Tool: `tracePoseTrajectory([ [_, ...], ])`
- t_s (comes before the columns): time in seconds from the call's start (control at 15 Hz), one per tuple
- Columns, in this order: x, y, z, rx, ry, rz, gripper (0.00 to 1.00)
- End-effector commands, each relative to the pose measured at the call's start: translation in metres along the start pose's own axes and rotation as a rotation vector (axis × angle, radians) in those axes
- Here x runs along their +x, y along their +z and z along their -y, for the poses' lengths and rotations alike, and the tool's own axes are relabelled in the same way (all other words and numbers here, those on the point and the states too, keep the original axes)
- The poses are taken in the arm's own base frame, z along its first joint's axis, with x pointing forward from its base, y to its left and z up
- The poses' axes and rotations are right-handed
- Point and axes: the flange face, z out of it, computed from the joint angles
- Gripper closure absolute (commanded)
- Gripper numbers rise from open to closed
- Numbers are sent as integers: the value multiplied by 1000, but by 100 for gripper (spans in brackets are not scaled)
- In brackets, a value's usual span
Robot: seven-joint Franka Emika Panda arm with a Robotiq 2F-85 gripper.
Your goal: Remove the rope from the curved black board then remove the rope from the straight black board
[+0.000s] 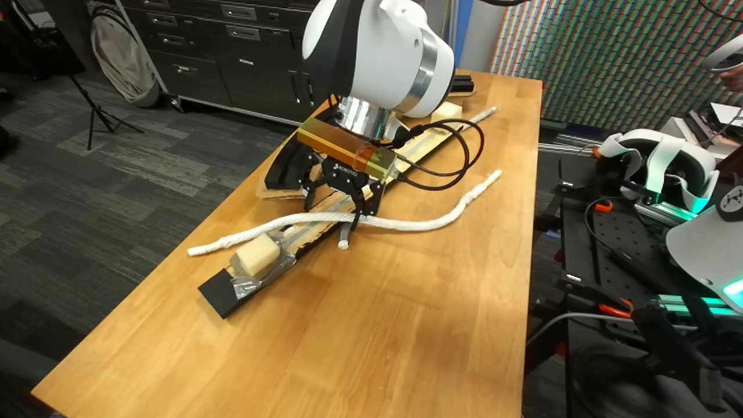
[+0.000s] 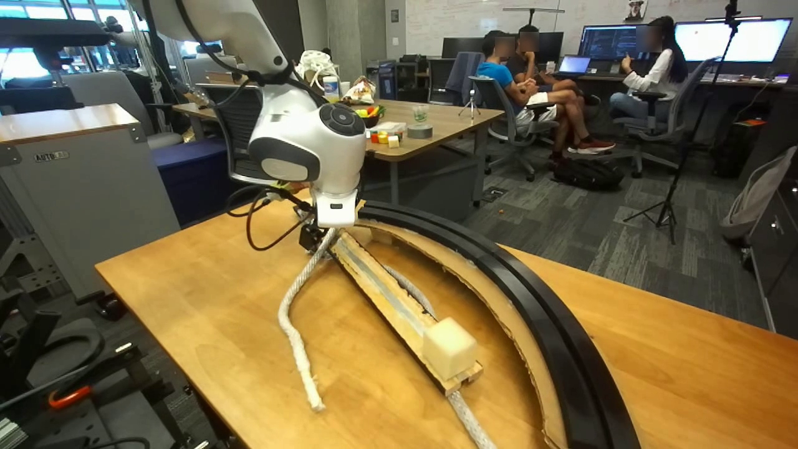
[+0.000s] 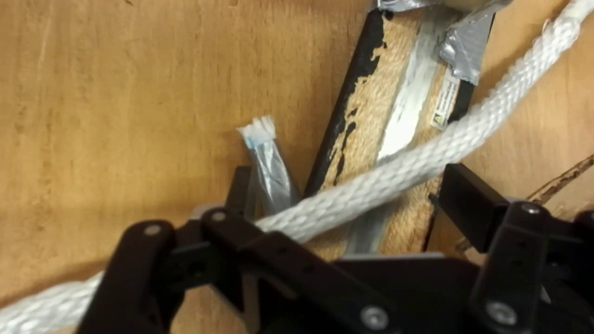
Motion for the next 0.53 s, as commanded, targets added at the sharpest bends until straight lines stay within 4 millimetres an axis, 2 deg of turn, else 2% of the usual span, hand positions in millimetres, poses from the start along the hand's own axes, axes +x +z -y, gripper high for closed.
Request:
tracePoseTrajectory([
  [0.0,-9,5,7,30,4,-41,0],
  [0.07,-10,7,7,29,-1,-47,19],
  [0.47,-23,8,4,32,-53,-73,66],
])
